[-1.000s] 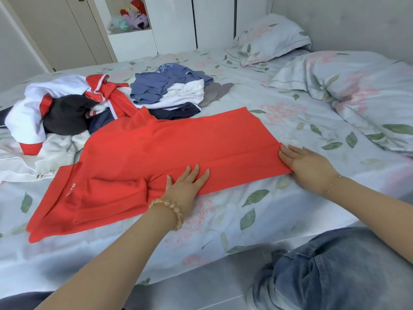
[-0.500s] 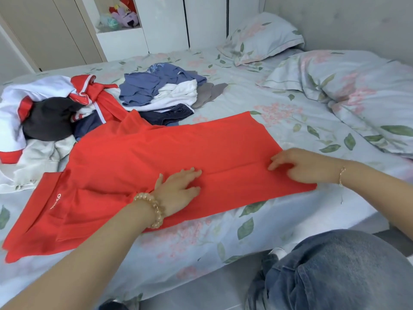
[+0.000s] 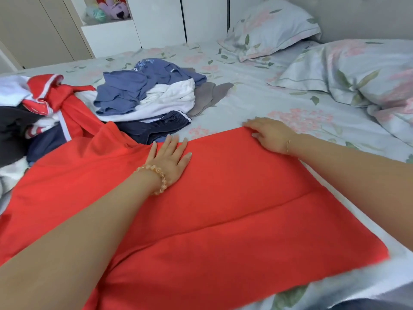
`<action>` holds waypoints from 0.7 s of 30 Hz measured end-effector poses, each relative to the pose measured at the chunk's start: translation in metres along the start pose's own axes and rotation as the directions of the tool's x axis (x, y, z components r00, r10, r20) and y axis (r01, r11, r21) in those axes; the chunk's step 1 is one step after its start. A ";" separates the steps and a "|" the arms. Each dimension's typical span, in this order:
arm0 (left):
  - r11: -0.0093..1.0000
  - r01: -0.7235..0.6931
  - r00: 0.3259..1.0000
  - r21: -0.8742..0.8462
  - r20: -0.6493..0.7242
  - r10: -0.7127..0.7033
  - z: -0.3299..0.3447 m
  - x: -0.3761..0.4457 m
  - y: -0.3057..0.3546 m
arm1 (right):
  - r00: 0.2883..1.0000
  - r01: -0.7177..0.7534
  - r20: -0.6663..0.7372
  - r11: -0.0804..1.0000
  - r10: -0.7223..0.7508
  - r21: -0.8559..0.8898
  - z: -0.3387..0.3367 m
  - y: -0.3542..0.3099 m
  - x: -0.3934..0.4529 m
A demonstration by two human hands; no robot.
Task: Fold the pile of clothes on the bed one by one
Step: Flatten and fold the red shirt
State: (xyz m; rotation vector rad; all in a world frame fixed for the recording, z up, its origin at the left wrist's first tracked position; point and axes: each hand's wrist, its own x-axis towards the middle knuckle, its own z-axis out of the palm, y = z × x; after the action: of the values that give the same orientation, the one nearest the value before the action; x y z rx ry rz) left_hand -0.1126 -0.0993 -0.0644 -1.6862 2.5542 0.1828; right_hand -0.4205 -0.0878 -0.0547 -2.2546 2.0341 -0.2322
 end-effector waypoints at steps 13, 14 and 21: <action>0.929 -0.239 0.890 -0.283 -0.446 0.093 -0.048 -0.024 0.003 | 0.933 0.114 -0.345 0.993 -0.097 0.030 -0.039 0.004 -0.025; 0.916 -0.300 0.866 -0.268 -0.479 0.143 -0.052 -0.038 0.006 | 0.915 0.144 -0.388 0.988 -0.112 0.054 -0.044 0.005 -0.041; 0.860 -0.500 0.778 -0.104 -0.490 0.393 -0.028 -0.130 0.012 | 0.900 0.234 -0.373 0.972 -0.224 -0.020 -0.051 0.000 -0.150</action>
State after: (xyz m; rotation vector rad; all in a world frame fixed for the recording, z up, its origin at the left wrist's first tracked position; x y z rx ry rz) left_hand -0.0727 0.0198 -0.0189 -1.2421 3.3955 0.1212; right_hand -0.4444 0.0632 -0.0122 -2.5961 1.8925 -0.7569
